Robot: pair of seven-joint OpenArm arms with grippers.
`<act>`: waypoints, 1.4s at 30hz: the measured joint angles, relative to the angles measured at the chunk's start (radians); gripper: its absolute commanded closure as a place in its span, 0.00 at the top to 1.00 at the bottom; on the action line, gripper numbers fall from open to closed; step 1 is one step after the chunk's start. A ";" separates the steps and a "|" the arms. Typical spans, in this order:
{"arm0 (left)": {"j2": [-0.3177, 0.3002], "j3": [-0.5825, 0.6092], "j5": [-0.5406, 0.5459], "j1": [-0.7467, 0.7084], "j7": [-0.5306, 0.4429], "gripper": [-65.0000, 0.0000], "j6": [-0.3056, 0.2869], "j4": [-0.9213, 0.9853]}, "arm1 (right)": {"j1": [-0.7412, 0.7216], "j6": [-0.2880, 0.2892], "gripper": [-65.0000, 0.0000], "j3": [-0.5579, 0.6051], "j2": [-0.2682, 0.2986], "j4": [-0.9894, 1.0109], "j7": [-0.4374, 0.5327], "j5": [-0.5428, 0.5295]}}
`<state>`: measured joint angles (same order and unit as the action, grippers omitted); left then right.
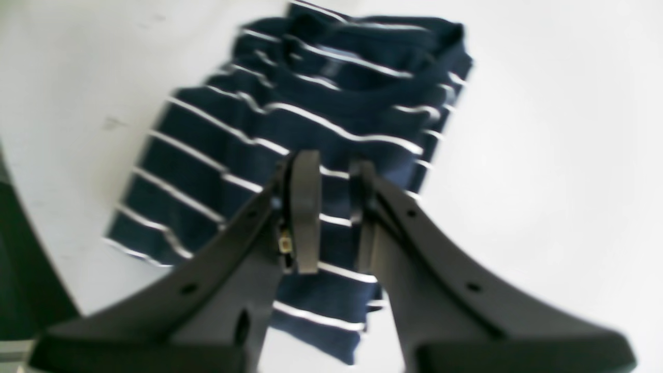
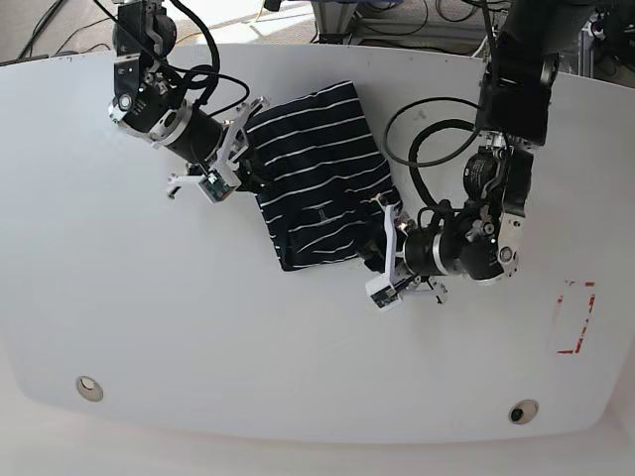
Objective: Layout the t-shirt on the table in an organized manner, then fold the t-shirt properly
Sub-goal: 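Straighten and square the folded bundle with both grippers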
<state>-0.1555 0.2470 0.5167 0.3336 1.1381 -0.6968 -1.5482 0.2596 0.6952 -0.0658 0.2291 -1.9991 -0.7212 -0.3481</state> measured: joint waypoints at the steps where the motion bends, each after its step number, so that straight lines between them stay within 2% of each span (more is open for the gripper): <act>1: -0.001 -0.014 -0.003 -0.020 0.019 0.17 0.000 -0.029 | -0.013 0.000 0.15 0.001 -0.002 0.002 -0.001 0.001; 8: -0.002 -0.040 -0.021 -0.153 0.048 0.17 0.000 -0.135 | -0.092 0.003 0.15 0.018 -0.008 0.071 0.008 -0.014; 14: 0.032 -0.040 -0.019 -0.242 0.039 0.17 0.000 -0.124 | -0.170 0.002 0.15 0.060 -0.007 0.209 0.014 -0.008; 19: 0.029 -0.037 -0.022 -0.299 -0.042 0.17 0.000 -0.084 | -0.175 -0.001 0.15 0.077 -0.005 0.328 0.124 -0.013; 22: 0.027 -0.037 -0.019 -0.302 -0.110 0.17 0.000 -0.014 | -0.172 -0.007 0.15 0.132 0.003 0.436 0.222 -0.005; 25: 0.027 -0.035 -0.021 -0.296 -0.198 0.17 0.002 0.092 | -0.157 -0.010 0.15 0.168 0.000 0.523 0.316 -0.008; 27: 0.016 -0.035 0.015 -0.285 -0.267 0.17 0.000 0.146 | -0.136 -0.009 0.15 0.173 0.000 0.552 0.361 -0.022; 28: 0.005 -0.033 0.032 -0.277 -0.295 0.17 -0.021 0.181 | -0.124 -0.011 0.15 0.174 0.002 0.556 0.388 -0.023; 32: -0.024 -0.035 0.049 -0.241 -0.307 0.17 -0.025 0.220 | -0.082 -0.014 0.15 0.172 0.002 0.519 0.386 -0.023; 39: -0.090 -0.043 0.035 -0.228 -0.315 0.17 -0.013 0.213 | -0.014 -0.003 0.15 0.173 -0.002 0.377 0.276 -0.014; 42: -0.100 -0.044 -0.004 -0.230 -0.270 0.17 -0.005 0.158 | -0.016 -0.003 0.15 0.174 -0.002 0.355 0.273 -0.014</act>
<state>-0.2558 0.2031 0.5129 0.1036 0.8684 -0.7021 -1.3899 0.2440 0.6926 0.1085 0.2272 -1.6444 -0.4480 -0.3618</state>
